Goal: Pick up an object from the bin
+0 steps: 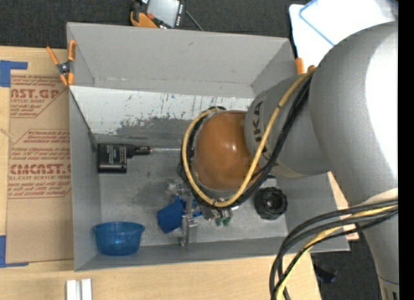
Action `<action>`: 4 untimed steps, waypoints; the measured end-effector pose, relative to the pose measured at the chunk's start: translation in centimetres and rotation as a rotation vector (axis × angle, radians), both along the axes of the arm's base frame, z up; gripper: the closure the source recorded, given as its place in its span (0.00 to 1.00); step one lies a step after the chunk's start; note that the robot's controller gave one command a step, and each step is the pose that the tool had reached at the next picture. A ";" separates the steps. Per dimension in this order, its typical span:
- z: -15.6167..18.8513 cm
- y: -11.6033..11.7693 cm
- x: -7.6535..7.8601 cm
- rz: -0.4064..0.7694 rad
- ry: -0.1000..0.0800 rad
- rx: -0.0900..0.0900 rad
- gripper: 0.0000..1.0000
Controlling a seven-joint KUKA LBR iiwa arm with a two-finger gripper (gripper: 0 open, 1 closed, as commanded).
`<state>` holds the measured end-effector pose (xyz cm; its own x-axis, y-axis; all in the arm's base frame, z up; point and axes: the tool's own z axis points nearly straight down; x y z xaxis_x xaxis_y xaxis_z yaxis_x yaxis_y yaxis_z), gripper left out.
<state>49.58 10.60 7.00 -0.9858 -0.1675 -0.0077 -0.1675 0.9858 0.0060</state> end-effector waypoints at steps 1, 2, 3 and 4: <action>0.0 -0.4 0.3 -0.018 0.001 0.000 1.00; 0.0 -0.4 0.3 -0.018 0.001 0.000 1.00; 1.5 -0.5 -0.1 -0.018 0.015 -0.003 1.00; 5.2 -0.5 0.1 -0.018 0.006 -0.002 1.00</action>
Offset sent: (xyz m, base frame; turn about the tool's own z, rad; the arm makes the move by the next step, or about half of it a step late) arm 0.0000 0.0000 0.0000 0.0000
